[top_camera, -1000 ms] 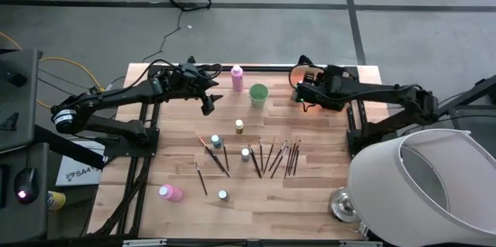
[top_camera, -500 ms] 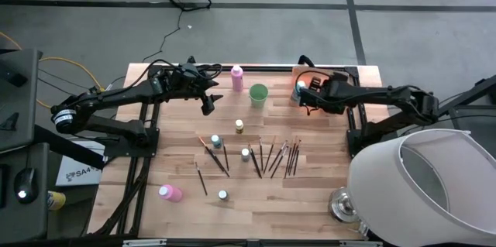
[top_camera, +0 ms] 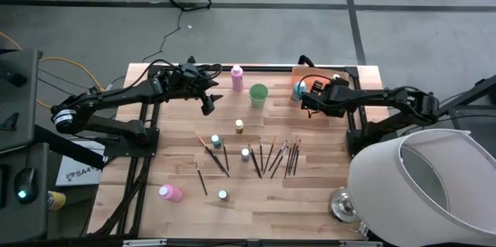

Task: Pick & Place Paint Supplies
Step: Put the top small brown paint bottle into the orange bin

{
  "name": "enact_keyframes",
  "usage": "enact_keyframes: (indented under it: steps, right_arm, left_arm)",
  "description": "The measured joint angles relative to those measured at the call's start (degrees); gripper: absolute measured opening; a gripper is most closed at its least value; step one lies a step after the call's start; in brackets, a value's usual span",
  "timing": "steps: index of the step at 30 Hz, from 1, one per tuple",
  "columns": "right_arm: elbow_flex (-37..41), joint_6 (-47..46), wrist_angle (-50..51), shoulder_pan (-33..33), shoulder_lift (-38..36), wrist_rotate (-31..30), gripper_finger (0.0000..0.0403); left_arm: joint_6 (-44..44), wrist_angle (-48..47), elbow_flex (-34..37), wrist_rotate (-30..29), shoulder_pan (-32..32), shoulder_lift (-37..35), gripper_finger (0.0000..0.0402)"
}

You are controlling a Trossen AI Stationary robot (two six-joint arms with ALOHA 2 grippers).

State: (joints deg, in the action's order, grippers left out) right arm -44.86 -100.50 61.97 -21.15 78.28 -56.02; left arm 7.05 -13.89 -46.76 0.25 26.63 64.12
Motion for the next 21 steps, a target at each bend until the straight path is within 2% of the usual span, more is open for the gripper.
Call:
enact_keyframes:
  steps: [11, 21]
  right_arm:
    - [0.0, 1.8, -1.4, -3.3, 0.5, -0.4, 0.0118]
    - [0.0, 4.2, -5.1, -3.6, 1.1, 0.4, 0.0120]
  left_arm:
    - [0.0, 0.0, 0.0, 0.0, 0.0, 0.0, 0.0246]
    - [0.0, 0.0, 0.0, 0.2, 0.0, 0.0, 0.0246]
